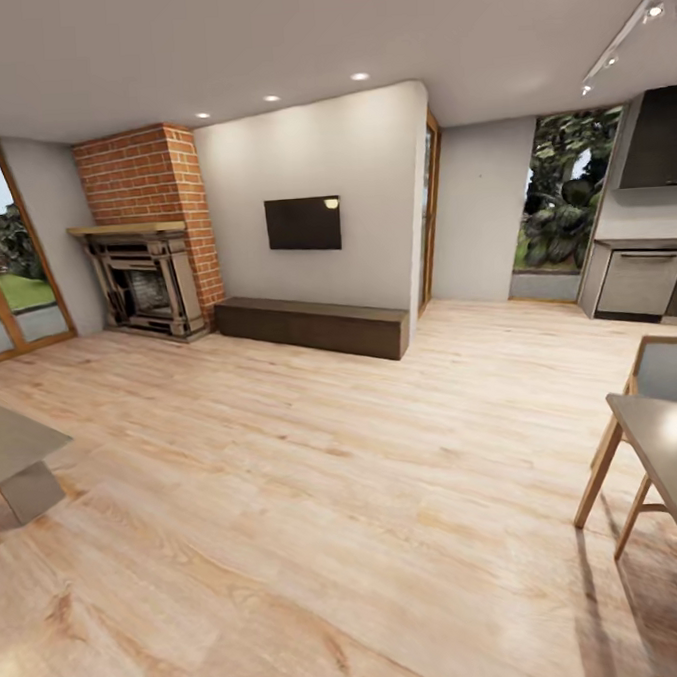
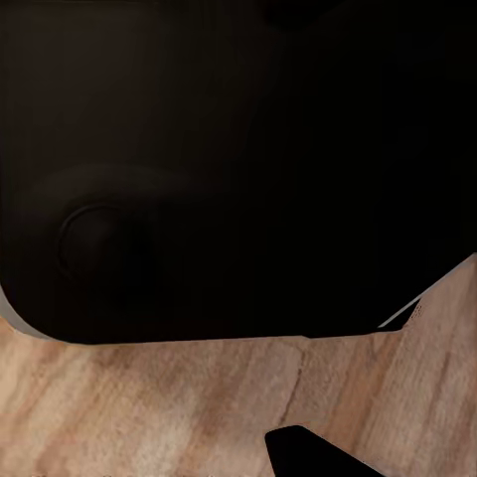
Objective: In the kitchen, take the popcorn bag from the countertop, put it into the microwave, and heat it until the popcorn is cooked so the cooked popcorn ends up inside the bag.
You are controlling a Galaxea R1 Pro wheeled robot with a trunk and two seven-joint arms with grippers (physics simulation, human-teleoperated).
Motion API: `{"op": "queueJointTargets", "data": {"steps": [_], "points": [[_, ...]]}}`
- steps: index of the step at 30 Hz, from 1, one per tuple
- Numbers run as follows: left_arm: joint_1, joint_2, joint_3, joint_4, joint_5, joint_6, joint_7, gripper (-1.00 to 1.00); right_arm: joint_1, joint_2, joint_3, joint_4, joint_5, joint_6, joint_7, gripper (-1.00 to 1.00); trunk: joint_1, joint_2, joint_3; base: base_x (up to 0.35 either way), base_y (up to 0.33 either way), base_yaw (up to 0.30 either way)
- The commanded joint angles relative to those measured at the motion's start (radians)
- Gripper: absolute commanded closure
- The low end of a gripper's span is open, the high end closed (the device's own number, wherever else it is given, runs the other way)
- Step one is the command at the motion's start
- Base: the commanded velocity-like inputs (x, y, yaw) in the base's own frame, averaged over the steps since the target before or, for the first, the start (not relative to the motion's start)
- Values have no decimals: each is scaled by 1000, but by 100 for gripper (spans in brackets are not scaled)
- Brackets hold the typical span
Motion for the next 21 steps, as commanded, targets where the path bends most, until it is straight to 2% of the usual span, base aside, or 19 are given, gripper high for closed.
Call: {"op": "queueJointTargets", "data": {"steps": [1, 21], "points": [[0, 0, 1, -1, 2, 1, 1, -100, 0, 0, 0, 0, -1, -3, -1, -100, 1, 0, -1, 320, 0, -63], [0, 0, 1, -1, 5, 4, 1, -100, 0, 0, 7, 0, 12, -9, -1, -100, 1, 0, -1, 322, 0, -4]]}}
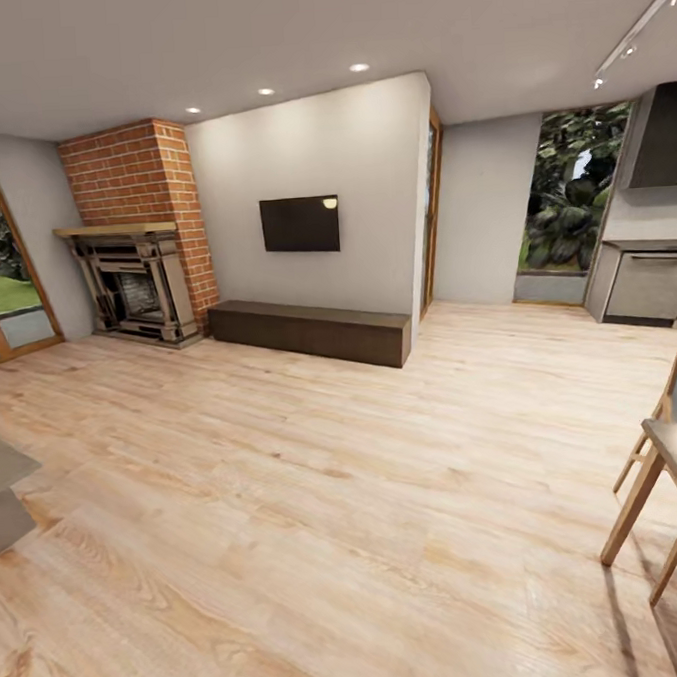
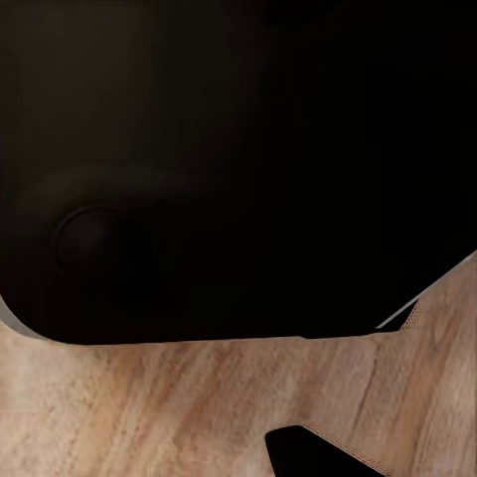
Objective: In the kitchen, take the popcorn bag from the countertop, put it into the microwave, and heat it until the popcorn is cooked so the cooked popcorn ends up inside the bag.
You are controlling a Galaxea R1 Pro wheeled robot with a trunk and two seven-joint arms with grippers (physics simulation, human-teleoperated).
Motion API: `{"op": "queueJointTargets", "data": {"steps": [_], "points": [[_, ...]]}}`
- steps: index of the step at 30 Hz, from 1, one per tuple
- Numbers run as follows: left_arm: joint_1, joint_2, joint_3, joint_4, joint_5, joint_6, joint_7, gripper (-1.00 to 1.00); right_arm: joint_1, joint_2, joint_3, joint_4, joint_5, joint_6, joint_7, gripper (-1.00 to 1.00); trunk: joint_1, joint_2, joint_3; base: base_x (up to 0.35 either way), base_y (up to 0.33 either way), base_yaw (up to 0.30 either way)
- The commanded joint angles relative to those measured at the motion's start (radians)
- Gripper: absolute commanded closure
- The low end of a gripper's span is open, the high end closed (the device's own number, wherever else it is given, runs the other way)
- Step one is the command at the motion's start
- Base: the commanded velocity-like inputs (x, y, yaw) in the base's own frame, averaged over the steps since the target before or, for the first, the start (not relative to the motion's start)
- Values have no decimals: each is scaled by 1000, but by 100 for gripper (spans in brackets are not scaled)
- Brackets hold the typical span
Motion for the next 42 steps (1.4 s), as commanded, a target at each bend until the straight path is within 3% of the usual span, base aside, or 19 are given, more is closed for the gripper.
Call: {"op": "queueJointTargets", "data": {"steps": [1, 28, 42], "points": [[0, 0, 1, -1, 3, 0, 1, -100, 0, 0, 1, 0, 1, -3, -1, -100, 1, 0, -1, 323, 0, 0], [0, 0, 2, -1, 1, -1, 1, -100, 0, 0, -1, 0, -6, -6, -1, -100, 1, 0, -1, 322, 0, 0], [0, 1, 3, -1, -1, -12, 1, -100, 0, 0, -4, 0, -11, -4, -1, -100, 1, 0, -1, 31, 0, -203]]}}
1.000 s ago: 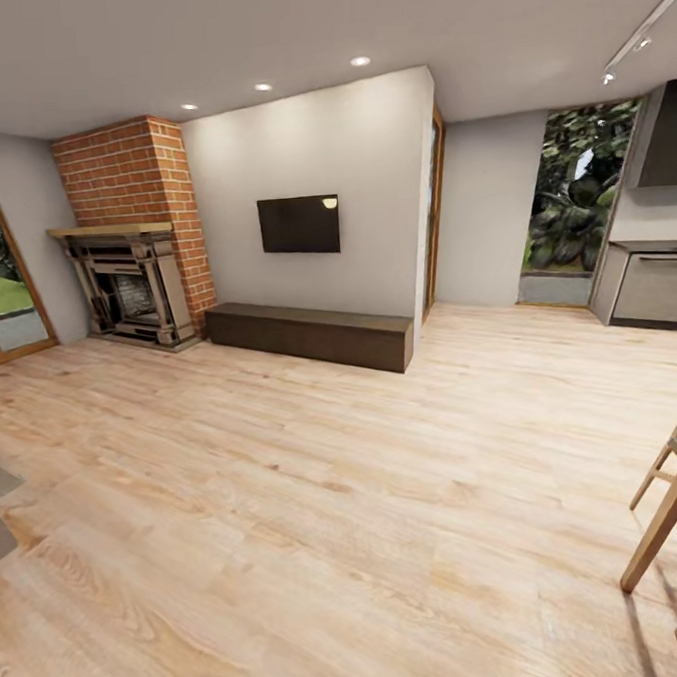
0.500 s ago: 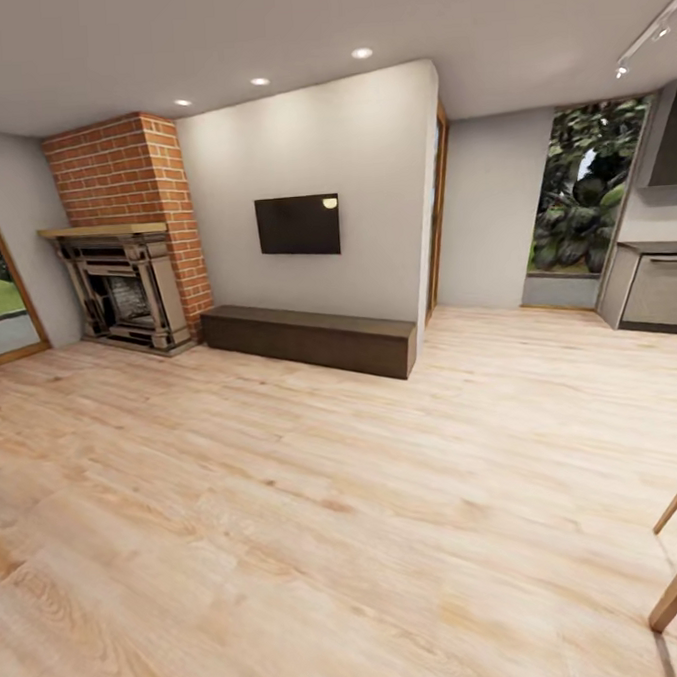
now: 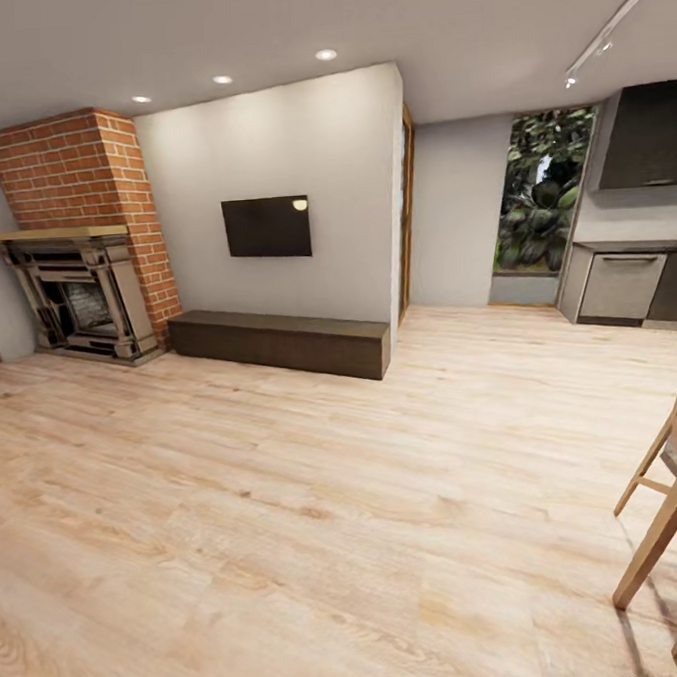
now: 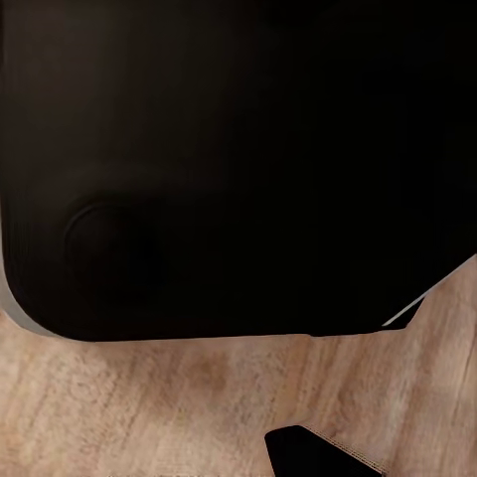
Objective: In the kitchen, take the popcorn bag from the countertop, put it into the microwave, and heat it until the popcorn is cooked so the cooked popcorn ends up inside the bag.
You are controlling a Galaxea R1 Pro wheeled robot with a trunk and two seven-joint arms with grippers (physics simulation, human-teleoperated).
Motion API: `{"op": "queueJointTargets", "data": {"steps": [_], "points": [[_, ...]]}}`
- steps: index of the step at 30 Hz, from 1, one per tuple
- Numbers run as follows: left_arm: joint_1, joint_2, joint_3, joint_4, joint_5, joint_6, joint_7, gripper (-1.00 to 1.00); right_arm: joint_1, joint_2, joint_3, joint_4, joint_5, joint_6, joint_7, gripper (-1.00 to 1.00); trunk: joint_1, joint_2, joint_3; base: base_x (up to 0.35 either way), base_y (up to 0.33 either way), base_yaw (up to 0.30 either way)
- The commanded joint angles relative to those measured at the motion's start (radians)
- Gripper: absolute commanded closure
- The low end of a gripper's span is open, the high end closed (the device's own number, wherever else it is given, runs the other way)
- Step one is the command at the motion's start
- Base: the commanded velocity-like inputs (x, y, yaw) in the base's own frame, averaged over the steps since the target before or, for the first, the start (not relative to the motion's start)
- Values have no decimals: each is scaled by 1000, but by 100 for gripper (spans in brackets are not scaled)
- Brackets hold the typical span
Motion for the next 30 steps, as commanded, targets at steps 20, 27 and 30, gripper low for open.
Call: {"op": "queueJointTargets", "data": {"steps": [20, 27, 30], "points": [[0, -1, 1, 0, 3, -1, 1, -100, 0, 0, 0, 0, -1, -3, -1, -100, 0, 0, -1, 0, 0, -249], [0, -1, 1, 0, 2, -1, 1, -100, 0, 0, 0, 0, -1, -3, -1, -100, 0, 0, -1, 0, 0, -249], [0, -1, 1, 0, 2, -2, 1, -100, 0, 0, 0, 0, -2, -3, -1, -100, 0, 0, -1, 0, 0, -249]]}}
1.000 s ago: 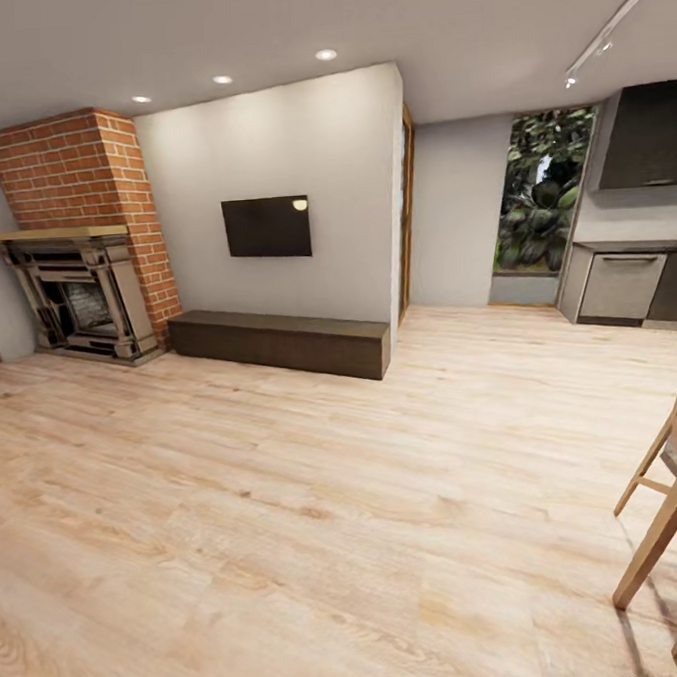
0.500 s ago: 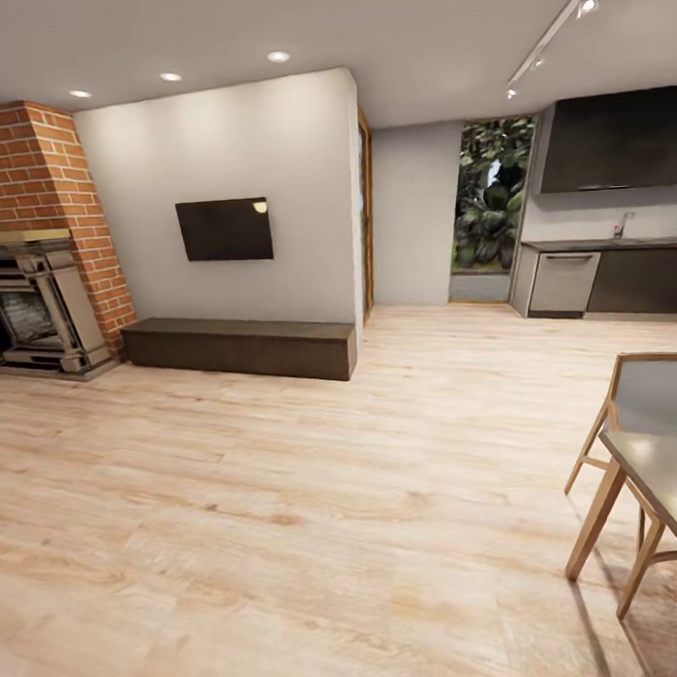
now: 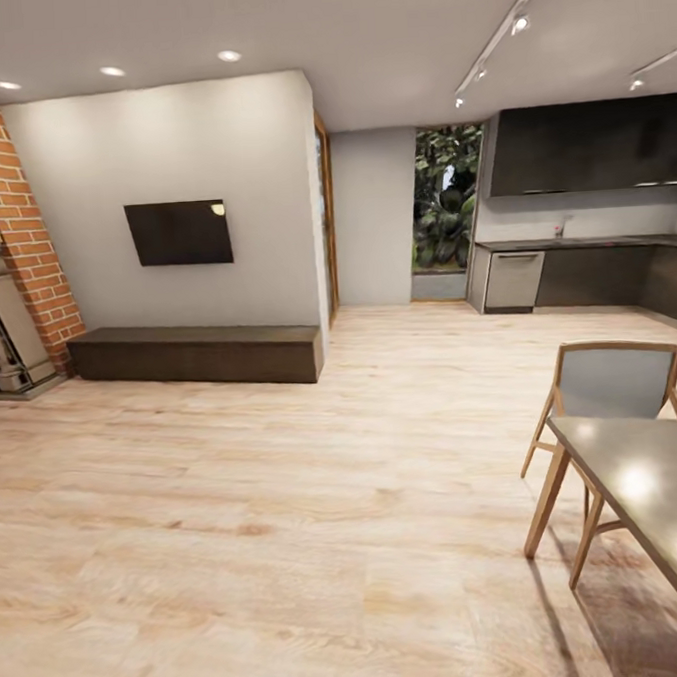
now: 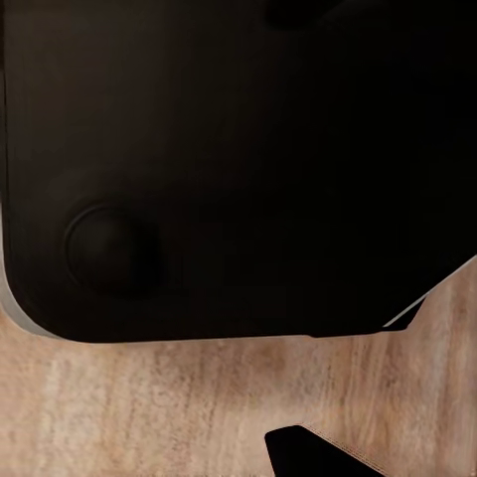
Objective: In the kitchen, take the popcorn bag from the countertop, put it into the microwave, and heat it until the popcorn is cooked so the cooked popcorn ends up inside the bag.
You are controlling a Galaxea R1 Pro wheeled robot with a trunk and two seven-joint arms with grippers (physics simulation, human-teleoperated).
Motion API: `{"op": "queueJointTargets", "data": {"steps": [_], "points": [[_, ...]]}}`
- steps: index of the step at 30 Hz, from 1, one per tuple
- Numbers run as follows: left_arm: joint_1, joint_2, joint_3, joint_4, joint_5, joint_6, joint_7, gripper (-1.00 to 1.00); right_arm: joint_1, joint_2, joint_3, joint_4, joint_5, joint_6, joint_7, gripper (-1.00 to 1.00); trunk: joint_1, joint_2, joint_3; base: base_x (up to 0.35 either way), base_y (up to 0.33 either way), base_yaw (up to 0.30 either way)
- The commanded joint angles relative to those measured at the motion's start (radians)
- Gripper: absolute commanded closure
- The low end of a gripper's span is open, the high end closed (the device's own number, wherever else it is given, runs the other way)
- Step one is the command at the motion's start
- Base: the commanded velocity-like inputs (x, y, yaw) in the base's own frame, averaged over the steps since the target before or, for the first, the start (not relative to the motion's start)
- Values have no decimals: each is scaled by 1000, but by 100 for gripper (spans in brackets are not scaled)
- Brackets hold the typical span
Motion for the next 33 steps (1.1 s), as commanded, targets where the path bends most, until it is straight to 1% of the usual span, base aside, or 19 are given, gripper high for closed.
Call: {"op": "queueJointTargets", "data": {"steps": [1, 22, 25, 33], "points": [[0, 0, 1, 0, 2, -1, 1, -100, 0, 0, 0, 0, -1, -3, -1, -100, 0, 0, -1, 0, 0, -249], [0, -1, 1, -1, 2, -1, 1, -100, 0, 0, 0, 0, 0, -3, -1, -100, 0, 0, -1, 1, 0, -249], [0, -1, 0, -1, 3, 5, 0, -100, 0, 0, 0, 0, 0, -3, -1, -100, 0, 0, -1, 177, 0, -105], [0, -1, -1, 0, 5, 14, -1, -100, 0, -2, 2, 0, 8, 3, 5, -100, 0, 0, -1, 306, 0, -11]]}}
